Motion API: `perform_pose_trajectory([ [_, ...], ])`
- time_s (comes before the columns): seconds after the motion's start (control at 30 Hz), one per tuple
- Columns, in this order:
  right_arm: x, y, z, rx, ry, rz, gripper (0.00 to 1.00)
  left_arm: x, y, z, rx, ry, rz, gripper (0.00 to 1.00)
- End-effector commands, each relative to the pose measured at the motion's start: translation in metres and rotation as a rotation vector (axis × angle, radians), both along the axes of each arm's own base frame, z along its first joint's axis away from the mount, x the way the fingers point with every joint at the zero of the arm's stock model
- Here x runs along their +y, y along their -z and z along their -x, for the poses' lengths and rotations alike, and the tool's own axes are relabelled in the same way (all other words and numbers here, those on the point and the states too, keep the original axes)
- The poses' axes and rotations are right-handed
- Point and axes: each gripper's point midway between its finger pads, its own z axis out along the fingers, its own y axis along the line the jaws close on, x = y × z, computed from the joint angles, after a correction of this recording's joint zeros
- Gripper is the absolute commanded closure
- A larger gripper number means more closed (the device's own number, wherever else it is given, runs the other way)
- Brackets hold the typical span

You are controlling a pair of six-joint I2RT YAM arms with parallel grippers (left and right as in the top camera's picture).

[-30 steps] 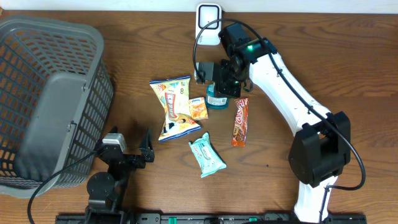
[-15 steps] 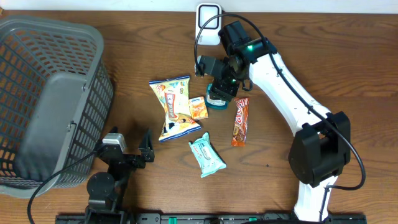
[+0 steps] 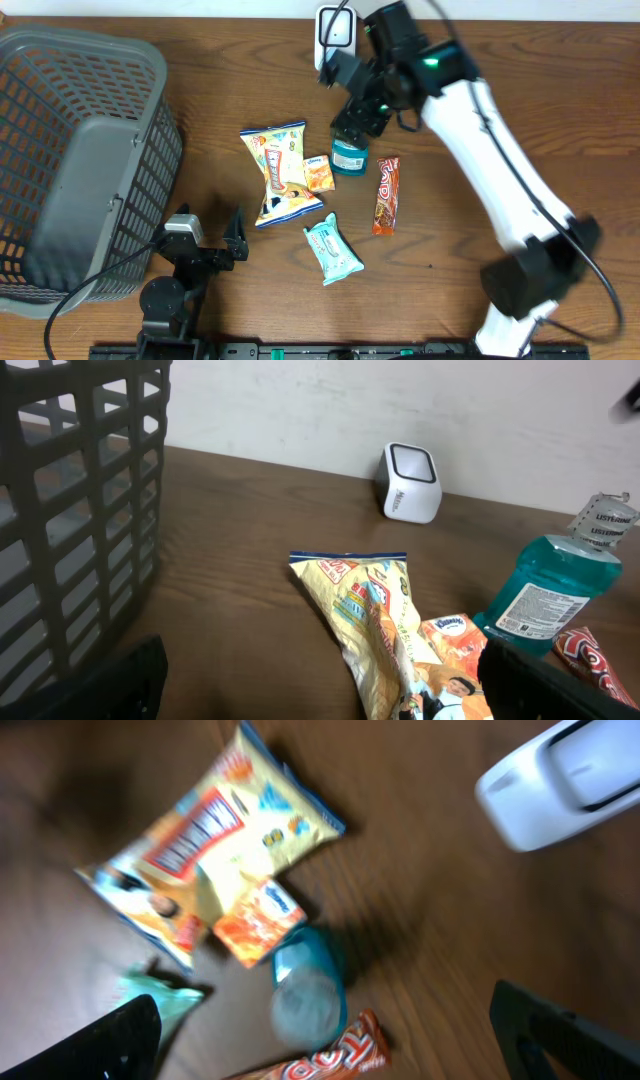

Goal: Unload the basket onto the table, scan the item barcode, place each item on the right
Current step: 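Open the right gripper and withdraw it to the right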

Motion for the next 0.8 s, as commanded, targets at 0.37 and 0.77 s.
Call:
perform_pose_trajectory([
  [0.37,-0.050,-0.086,0.026,0.070,0.238,-0.289,0.01,0.000,0.017,0.000,0.044,0.000,0.013,0.02],
  [0.77,-0.099,-0.090,0.079,0.025,0.347,-0.325,0.01,0.000,0.017,0.000,0.044,0.000,0.013,0.02],
])
